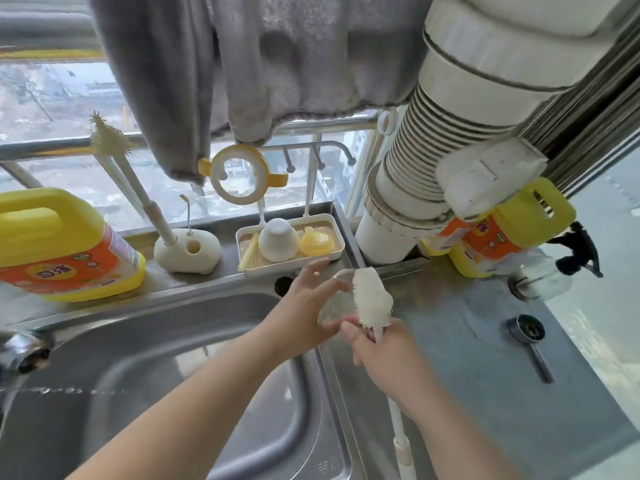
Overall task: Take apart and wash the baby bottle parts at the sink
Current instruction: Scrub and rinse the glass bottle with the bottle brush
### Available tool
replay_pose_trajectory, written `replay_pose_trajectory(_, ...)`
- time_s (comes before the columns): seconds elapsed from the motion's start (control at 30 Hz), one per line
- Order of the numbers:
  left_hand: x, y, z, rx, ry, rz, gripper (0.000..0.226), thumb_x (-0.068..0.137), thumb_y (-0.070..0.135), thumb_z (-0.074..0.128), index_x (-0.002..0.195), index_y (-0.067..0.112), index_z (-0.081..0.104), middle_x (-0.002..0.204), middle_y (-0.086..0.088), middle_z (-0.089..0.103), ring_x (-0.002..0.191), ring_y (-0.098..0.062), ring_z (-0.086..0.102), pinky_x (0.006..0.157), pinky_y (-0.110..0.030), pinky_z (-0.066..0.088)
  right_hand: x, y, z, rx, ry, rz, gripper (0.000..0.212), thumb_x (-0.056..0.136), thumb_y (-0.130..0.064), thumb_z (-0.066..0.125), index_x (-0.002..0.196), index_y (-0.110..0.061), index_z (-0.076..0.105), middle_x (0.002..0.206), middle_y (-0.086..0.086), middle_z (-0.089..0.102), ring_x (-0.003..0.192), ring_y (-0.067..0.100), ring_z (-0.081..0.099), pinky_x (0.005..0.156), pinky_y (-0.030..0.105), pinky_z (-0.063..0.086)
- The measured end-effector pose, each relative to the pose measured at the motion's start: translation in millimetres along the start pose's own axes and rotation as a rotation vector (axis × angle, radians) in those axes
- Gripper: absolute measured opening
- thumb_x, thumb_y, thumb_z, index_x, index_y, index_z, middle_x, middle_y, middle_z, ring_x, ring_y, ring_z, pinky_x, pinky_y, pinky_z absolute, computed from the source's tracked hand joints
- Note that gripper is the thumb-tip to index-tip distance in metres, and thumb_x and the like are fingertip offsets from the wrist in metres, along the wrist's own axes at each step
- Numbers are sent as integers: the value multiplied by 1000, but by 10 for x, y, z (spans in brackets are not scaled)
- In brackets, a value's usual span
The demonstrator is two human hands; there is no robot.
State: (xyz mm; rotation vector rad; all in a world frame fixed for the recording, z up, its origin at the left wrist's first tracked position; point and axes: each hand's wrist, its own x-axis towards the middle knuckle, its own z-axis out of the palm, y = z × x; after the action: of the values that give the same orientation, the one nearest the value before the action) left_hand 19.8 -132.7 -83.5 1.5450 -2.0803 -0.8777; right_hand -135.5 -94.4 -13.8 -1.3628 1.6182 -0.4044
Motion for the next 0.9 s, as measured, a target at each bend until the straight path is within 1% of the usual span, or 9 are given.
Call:
replay_pose_trajectory(0.1,84,69,242,9,-42,-105,40,83,33,70,118,18,61,157,-5,11,142,-26,22,112,-26,25,-55,112,-47,23,5,22,15,94,-33,54,97,-28,68,57,-9,57,46,-7,53,46,4,36)
replay_pose_trajectory(0.2,54,106,283,-170,86,-121,19,83,24,71,86,6,64,140,-4,42,122,-13,41,95,-5,26,-80,189,-42,38,20,39,15,93,-34,55,92,-28,69,55,-8,58,48,-7,53,47,4,37)
replay_pose_trajectory(0.3,-117,116,128,-424,217,-247,23,83,24,72,71,11,57,100,1,61,92,-14,56,81,-26,45,-102,203,5,45,15,25,18,92,-33,56,86,-24,70,54,-7,57,50,-2,54,50,8,38)
replay_pose_trajectory(0.4,-491,11,-159,-854,372,-498,26,84,22,71,73,3,56,66,2,59,59,-11,54,58,-22,43,-124,117,120,33,-22,-15,19,93,-33,56,77,-30,67,54,-5,57,53,3,55,50,10,38)
replay_pose_trajectory(0.5,-972,-244,-445,-1200,533,-657,24,74,29,77,72,11,61,83,-9,66,81,-18,65,74,-34,51,-151,-118,336,15,-92,-43,16,93,-35,55,82,-34,67,53,-6,59,54,-2,57,50,5,38)
replay_pose_trajectory(0.57,-1297,-409,-614,-1325,673,-728,25,76,27,71,83,8,57,92,-14,64,91,-25,63,72,-39,53,-185,-319,542,-23,-156,-49,13,92,-36,55,86,-36,67,57,-8,61,52,-5,56,48,3,37)
replay_pose_trajectory(0.63,-1609,-523,-747,-1422,788,-770,19,86,22,61,96,9,52,94,-13,65,88,-27,62,67,-39,52,-226,-485,795,-75,-213,-65,12,91,-39,55,88,-35,66,61,-9,62,51,-7,55,47,4,38)
replay_pose_trajectory(0.73,-2045,-650,-910,-1508,913,-784,18,88,24,57,100,10,56,84,-8,64,78,-24,60,64,-36,47,-290,-667,1204,-193,-284,-171,16,90,-49,54,96,-34,54,83,-11,62,79,4,59,66,11,46)
replay_pose_trajectory(0.9,-2594,-844,-1068,-1611,1069,-769,15,89,28,57,84,14,56,65,-4,68,68,-27,65,51,-31,52,-507,-930,1782,-271,-436,-202,30,94,-59,27,98,-31,37,87,-6,53,87,16,52,79,27,39)
